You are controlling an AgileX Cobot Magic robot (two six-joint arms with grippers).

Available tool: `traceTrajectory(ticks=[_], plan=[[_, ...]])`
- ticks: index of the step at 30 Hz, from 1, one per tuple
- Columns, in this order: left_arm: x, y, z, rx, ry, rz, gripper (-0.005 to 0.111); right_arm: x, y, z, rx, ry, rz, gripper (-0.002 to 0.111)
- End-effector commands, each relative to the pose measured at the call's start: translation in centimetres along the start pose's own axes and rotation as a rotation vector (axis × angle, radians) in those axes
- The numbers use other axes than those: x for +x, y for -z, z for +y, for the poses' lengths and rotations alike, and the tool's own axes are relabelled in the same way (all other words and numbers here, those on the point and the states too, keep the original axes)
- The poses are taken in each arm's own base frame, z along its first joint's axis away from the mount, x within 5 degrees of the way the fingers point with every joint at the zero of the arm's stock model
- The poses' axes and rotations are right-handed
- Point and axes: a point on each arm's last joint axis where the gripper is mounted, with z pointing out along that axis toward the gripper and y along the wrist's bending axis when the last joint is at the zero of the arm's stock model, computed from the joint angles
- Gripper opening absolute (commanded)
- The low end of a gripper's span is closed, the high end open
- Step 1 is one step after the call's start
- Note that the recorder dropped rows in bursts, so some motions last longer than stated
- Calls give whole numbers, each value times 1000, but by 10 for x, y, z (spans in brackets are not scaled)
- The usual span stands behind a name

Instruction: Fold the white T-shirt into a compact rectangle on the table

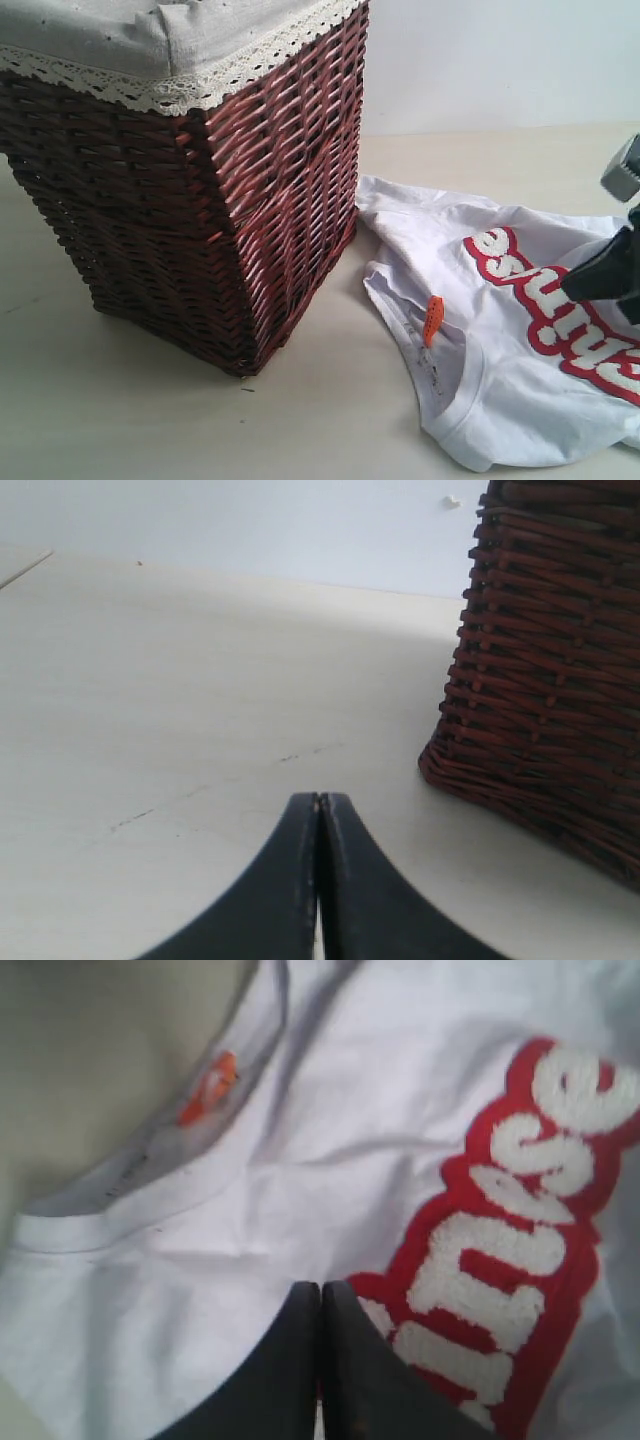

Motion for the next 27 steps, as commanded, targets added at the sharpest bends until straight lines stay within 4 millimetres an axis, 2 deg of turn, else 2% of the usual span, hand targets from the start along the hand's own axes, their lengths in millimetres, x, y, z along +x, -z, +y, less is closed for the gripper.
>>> traceTrajectory(ticks=[1, 6, 14, 24, 27], plan=[[0, 0, -1, 10, 7, -10, 0, 15, -39, -11, 7, -61, 102, 0], [0, 0, -1, 10, 7, -10, 0, 13, -72, 2, -49, -11, 209, 0], [0, 0, -1, 10, 7, -10, 0, -5, -119, 50, -183, -14, 463, 0], [0, 0, -1, 10, 7, -10, 0, -40, -148, 118, -318, 221, 502, 0], [0, 0, -1, 10, 7, -10, 0, -49, -152, 133, -347, 255, 476, 0]])
